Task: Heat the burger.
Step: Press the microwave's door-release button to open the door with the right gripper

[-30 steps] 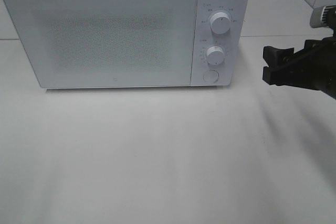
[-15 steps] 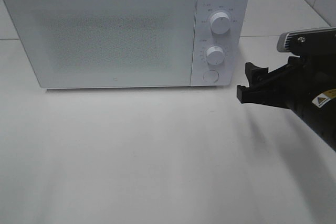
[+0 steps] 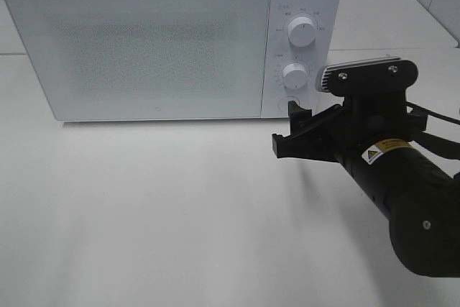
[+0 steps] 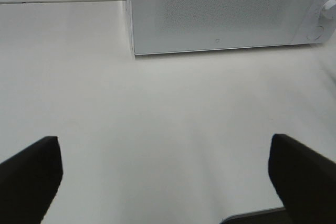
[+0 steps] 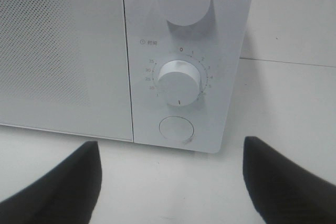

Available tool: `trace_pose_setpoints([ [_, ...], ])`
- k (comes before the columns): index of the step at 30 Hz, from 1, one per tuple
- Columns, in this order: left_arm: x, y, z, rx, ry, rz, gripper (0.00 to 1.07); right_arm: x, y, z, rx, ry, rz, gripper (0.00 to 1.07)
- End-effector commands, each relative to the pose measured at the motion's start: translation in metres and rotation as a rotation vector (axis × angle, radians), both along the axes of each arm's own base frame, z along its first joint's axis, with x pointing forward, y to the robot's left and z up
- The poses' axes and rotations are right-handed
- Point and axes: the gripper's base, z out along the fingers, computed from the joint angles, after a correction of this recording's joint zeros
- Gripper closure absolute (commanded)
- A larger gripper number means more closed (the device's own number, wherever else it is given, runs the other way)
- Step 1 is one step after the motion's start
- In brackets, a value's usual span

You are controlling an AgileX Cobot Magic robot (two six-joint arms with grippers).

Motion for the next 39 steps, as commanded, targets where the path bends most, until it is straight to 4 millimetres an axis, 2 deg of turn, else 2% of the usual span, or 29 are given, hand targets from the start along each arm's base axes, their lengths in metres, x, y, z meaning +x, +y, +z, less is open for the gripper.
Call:
trace_pose_setpoints([
  [1,-0.002,0.000,0.000,-0.001,-0.023,0.005,0.07,0.005,0.008,-0.001,0.011,0.009,0.008,0.34],
  [7,-0.002,0.000,0.000,-0.001,-0.023,0.005,0.07,0.006,0.009,-0.003,0.113,0.030,-0.024,0.36],
  [9,-0.002,0.000,0.000,-0.001,-0.023,0.005,0.07,0.007,0.010,-0.002,0.224,0.048,-0.054,0.41],
  [10,-0.002,0.000,0.000,-0.001,-0.023,0.005,0.07,0.007,0.010,-0.002,0.224,0.048,-0.054,0.41],
  [11,-0.002,0.000,0.000,-0.001,-0.023,0.005,0.07,0.007,0.010,-0.002,0.314,0.062,-0.081,0.44],
  [12,-0.002,0.000,0.000,-0.001,-0.023,0.005,0.07,0.007,0.010,-0.002,0.377,0.073,-0.100,0.50],
  [13,-0.002,0.000,0.000,-0.001,-0.023,0.005,0.07,0.007,0.010,-0.002,0.377,0.073,-0.100,0.50],
  [14,-0.002,0.000,0.000,-0.001,-0.023,0.005,0.07,0.007,0.010,-0.002,0.442,0.084,-0.119,0.52],
  [15,-0.002,0.000,0.000,-0.001,-0.023,0.005,0.07,0.007,0.010,-0.002,0.589,0.112,-0.163,0.60],
  [16,-0.002,0.000,0.000,-0.001,-0.023,0.005,0.07,0.007,0.010,-0.002,0.589,0.112,-0.163,0.60],
  [17,-0.002,0.000,0.000,-0.001,-0.023,0.005,0.07,0.007,0.010,-0.002,0.740,0.141,-0.207,0.67],
  [19,-0.002,0.000,0.000,-0.001,-0.023,0.005,0.07,0.007,0.010,-0.002,0.807,0.154,-0.227,0.71],
  [20,-0.002,0.000,0.000,-0.001,-0.023,0.005,0.07,0.007,0.010,-0.002,0.963,0.183,-0.273,0.78],
  [21,-0.002,0.000,0.000,-0.001,-0.023,0.005,0.07,0.007,0.010,-0.002,0.963,0.183,-0.273,0.78],
  [22,-0.002,0.000,0.000,-0.001,-0.023,0.005,0.07,0.007,0.010,-0.002,1.086,0.206,-0.309,0.83],
  [24,-0.002,0.000,0.000,-0.001,-0.023,0.005,0.07,0.007,0.010,-0.002,1.147,0.217,-0.326,0.84],
  [25,-0.002,0.000,0.000,-0.001,-0.023,0.005,0.07,0.007,0.010,-0.002,1.251,0.236,-0.357,0.86],
  [27,-0.002,0.000,0.000,-0.001,-0.023,0.005,0.07,0.007,0.010,-0.002,1.307,0.248,-0.373,0.88],
  [28,-0.002,0.000,0.000,-0.001,-0.023,0.005,0.07,0.007,0.011,-0.002,1.403,0.269,-0.395,0.91],
  [32,-0.002,0.000,0.000,-0.001,-0.023,0.005,0.07,0.006,0.012,-0.002,1.509,0.298,-0.420,1.00],
  [33,-0.002,0.000,0.000,-0.001,-0.023,0.005,0.07,0.006,0.012,-0.004,1.535,0.325,-0.447,1.07],
  [39,-0.002,0.000,0.000,-0.001,-0.023,0.005,0.07,0.004,0.009,-0.012,1.541,0.369,-0.542,1.07],
])
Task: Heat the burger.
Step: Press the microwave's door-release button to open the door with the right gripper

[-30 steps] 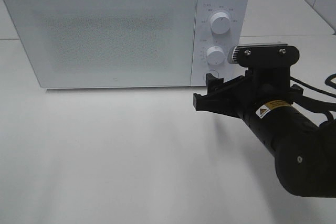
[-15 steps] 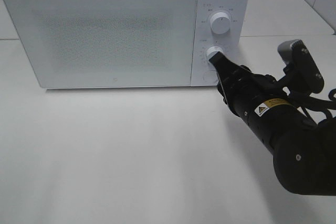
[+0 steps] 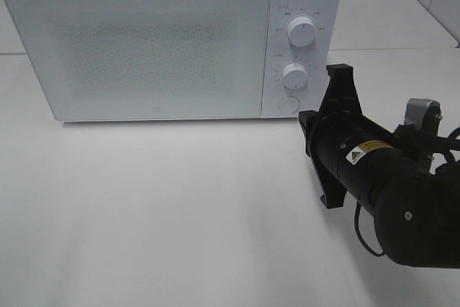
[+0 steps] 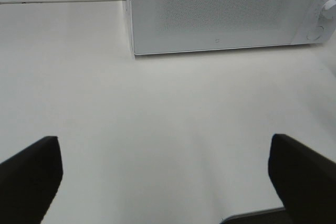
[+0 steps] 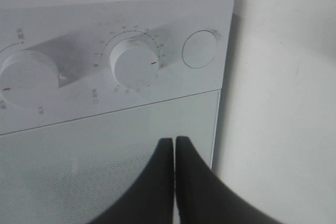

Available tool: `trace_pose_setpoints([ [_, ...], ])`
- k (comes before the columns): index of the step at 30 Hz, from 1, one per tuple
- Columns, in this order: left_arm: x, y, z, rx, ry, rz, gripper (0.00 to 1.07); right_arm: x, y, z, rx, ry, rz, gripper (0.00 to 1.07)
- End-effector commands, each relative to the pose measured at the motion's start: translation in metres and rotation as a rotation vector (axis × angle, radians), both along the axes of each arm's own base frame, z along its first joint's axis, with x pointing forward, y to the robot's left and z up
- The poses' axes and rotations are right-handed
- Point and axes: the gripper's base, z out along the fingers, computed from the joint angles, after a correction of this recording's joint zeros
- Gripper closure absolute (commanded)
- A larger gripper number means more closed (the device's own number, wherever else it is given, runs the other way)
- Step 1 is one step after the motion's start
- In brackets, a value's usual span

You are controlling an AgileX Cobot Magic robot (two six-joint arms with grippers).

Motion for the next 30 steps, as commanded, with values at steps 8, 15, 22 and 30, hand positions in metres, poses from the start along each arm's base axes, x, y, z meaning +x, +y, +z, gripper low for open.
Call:
trace_pose_setpoints([
  [8,-0.002,0.000,0.000,-0.001,-0.023,0.005,0.07,0.012,0.007,-0.018,-0.007,0.077,-0.017,1.07],
  [15,-0.002,0.000,0.000,-0.001,-0.023,0.005,0.07,0.029,0.003,-0.017,0.001,0.089,-0.030,1.07],
  [22,-0.002,0.000,0.000,-0.001,-0.023,0.005,0.07,0.057,0.000,-0.027,-0.004,0.110,-0.020,1.07],
  [30,-0.002,0.000,0.000,-0.001,-0.023,0.005,0.07,0.079,-0.001,-0.034,0.016,0.122,-0.031,1.07],
])
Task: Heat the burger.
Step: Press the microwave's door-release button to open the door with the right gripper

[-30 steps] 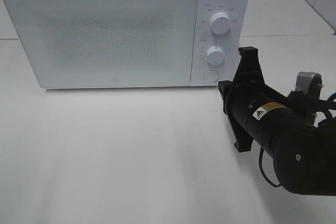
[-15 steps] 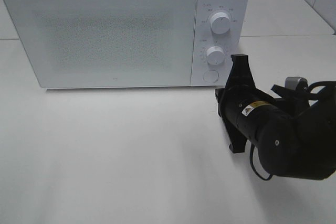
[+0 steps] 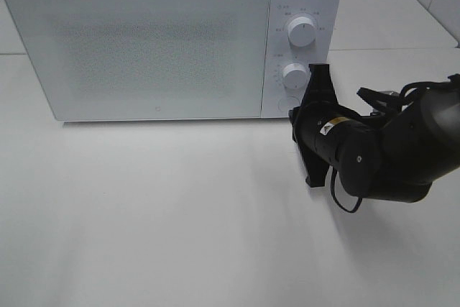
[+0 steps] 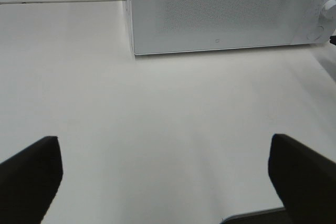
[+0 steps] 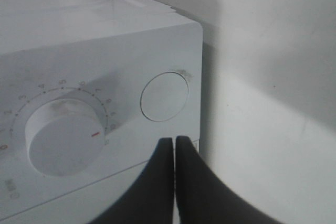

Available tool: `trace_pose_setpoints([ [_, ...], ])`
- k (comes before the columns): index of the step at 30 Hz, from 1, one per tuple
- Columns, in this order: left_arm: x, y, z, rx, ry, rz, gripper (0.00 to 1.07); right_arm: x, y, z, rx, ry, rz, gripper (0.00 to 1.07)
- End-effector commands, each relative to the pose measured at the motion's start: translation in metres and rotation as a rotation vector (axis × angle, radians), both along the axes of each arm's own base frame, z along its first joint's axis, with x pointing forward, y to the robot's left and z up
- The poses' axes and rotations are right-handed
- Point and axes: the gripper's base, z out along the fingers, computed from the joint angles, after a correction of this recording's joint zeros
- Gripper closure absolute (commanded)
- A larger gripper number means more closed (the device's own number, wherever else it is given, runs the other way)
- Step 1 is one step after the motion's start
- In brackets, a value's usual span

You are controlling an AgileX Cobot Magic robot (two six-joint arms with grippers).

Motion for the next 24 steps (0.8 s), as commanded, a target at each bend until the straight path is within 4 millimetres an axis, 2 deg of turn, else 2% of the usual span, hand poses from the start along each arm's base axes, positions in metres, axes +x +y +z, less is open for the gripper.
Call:
trace_pose_setpoints([
  [1,-0.002,0.000,0.000,-0.001,-0.023,0.005,0.07,0.008,0.000,0.001,0.005,-0.004,0.007,1.07],
  [5,-0.002,0.000,0.000,-0.001,-0.023,0.005,0.07,0.019,-0.003,0.000,0.002,-0.017,-0.003,1.07],
  [12,-0.002,0.000,0.000,-0.001,-0.023,0.005,0.07,0.032,0.003,-0.014,0.017,0.015,0.003,1.07],
  [17,-0.002,0.000,0.000,-0.001,-0.023,0.005,0.07,0.038,0.005,-0.009,0.015,-0.011,0.008,1.07],
  [24,-0.002,0.000,0.000,-0.001,-0.023,0.005,0.07,0.049,0.005,-0.014,0.003,-0.021,-0.003,1.07],
])
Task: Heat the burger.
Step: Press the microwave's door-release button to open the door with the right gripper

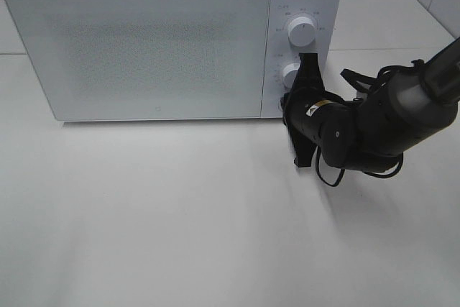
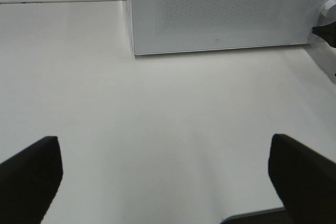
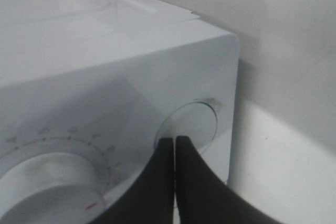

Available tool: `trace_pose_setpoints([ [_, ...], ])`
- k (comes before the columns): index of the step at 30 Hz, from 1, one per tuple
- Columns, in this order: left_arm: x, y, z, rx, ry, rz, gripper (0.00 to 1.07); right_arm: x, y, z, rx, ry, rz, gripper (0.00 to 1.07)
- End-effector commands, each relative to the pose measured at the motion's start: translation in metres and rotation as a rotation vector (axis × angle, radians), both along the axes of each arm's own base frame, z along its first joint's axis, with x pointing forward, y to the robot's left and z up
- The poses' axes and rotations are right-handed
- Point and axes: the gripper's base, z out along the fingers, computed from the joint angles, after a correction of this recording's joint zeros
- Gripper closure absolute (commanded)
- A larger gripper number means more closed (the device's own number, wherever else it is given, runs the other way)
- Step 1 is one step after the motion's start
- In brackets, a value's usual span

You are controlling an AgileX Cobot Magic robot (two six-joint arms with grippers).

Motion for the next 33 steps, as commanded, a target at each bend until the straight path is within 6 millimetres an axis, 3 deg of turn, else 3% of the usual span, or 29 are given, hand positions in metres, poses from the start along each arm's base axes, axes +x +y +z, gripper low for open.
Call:
trace_pose_setpoints([
  [1,-0.002,0.000,0.000,-0.001,-0.023,0.005,0.07,0.009,-0.002,-0.002,-0.018,-0.020,0.000,1.07],
  [22,-0.002,0.000,0.000,-0.001,-0.023,0.005,0.07,0.020,-0.004,0.017,-0.029,-0.228,-0.053,1.07],
  [28,-0.002,0.000,0.000,-0.001,-0.023,0.005,0.07,0.031,0.001,0.021,-0.019,-0.275,-0.057,1.07],
  [33,-0.002,0.000,0.000,-0.001,-0.023,0.005,0.07,0.044,-0.002,0.039,-0.046,-0.406,-0.100,1.07],
])
